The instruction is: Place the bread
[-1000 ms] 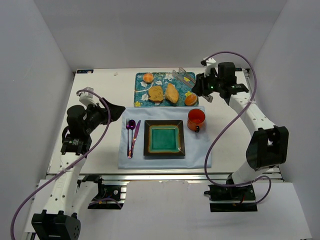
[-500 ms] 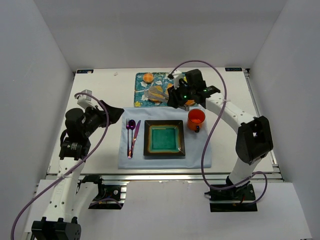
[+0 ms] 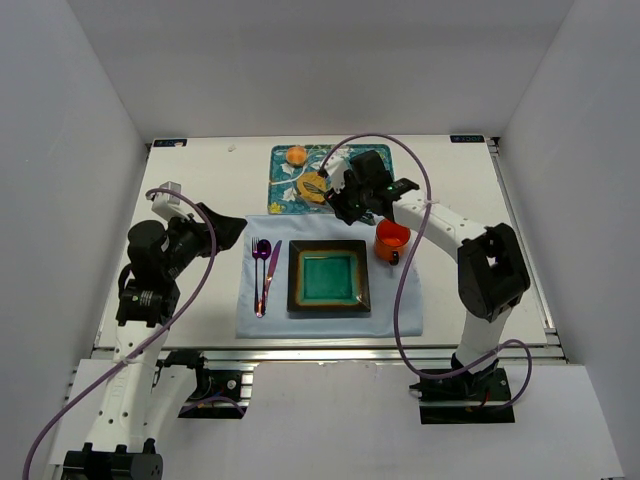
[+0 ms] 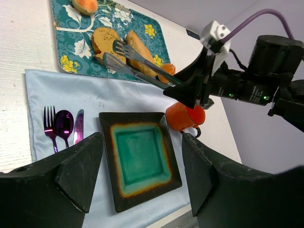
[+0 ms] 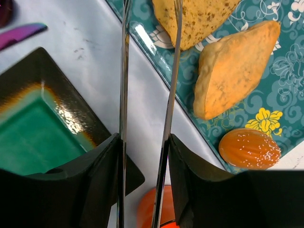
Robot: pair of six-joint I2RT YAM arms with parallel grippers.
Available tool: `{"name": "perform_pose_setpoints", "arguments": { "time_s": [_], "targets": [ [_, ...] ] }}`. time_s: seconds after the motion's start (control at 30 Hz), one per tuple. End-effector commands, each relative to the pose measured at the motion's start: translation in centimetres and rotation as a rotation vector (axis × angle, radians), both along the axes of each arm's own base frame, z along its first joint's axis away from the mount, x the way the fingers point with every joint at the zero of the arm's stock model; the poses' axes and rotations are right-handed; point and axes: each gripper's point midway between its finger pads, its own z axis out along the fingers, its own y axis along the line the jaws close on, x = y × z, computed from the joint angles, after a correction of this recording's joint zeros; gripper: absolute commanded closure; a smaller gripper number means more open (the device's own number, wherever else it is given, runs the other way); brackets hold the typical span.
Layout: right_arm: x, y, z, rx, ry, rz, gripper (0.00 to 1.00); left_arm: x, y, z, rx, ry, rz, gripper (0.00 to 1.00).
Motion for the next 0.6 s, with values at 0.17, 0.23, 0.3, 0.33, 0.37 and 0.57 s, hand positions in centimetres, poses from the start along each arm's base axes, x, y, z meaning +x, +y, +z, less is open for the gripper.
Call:
{"name": "perform_pose_setpoints", "arguments": {
  "time_s": [0.17,0.23,0.3,0.33,0.37,0.57],
  "targets": [
    [2.2,1.0,0.5,-0.074,-0.16,0.017,0.51,-0.2,0.3,-0.2,0.009,-0.001,0.013,0.24],
    [2.4,0.9,0.0,-0.096,-0.171,0.016,0.51,-0.2,0.3,-0.3,0.006,-0.001,0.014,0.24],
    [2.9,0.6,-0.2,-0.126,-0.199,0.003,0.51,-0.1,0.3,-0.3,0.006,-0.001,0.015,0.24],
    [3.0,0.5,-0.4,-0.133,-0.201,0.005,0.51,-0.1,0.3,-0.2,0.006,-0.004,0.015,0.24],
    [3.0,0.5,-0.5,-0.141,-0.203,0.005,0.51,-0.1,0.3,-0.1,0.006,-0.006,0.017,0.24],
    [2.9,0.0,-1.7,-0.181,-0.199,0.014,0.53,-0.1,0.3,-0.1,0.008,-0.006,0.018,0.24]
  ]
}}
